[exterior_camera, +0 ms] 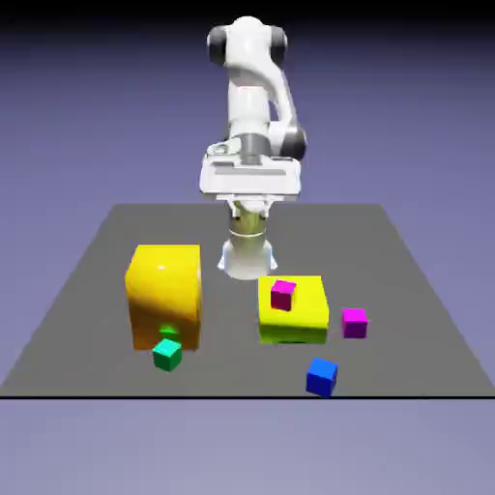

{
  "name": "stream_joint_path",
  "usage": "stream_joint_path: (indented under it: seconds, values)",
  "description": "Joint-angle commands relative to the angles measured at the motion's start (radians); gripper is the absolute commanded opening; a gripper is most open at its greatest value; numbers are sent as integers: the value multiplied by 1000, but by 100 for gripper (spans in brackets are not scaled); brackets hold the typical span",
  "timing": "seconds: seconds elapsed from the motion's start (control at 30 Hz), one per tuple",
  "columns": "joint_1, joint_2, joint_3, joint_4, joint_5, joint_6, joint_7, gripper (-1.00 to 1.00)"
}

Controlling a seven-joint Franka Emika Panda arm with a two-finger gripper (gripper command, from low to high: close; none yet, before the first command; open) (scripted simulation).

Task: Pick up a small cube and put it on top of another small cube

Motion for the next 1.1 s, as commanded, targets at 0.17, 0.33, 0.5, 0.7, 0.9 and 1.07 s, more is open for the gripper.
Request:
stream_joint_path:
  seconds: [0.17,0.33,0.5,0.7,0.9,1.07]
  values:
    - [12,217,-95,180,64,-228,-28,0]
    - [22,399,-173,330,117,-419,-51,0]
    - [32,580,-252,479,170,-609,-74,0]
    - [44,797,-347,659,234,-838,-102,0]
    - [56,1015,-441,839,298,-1066,-130,0]
    - [66,1196,-520,989,351,-1256,-153,0]
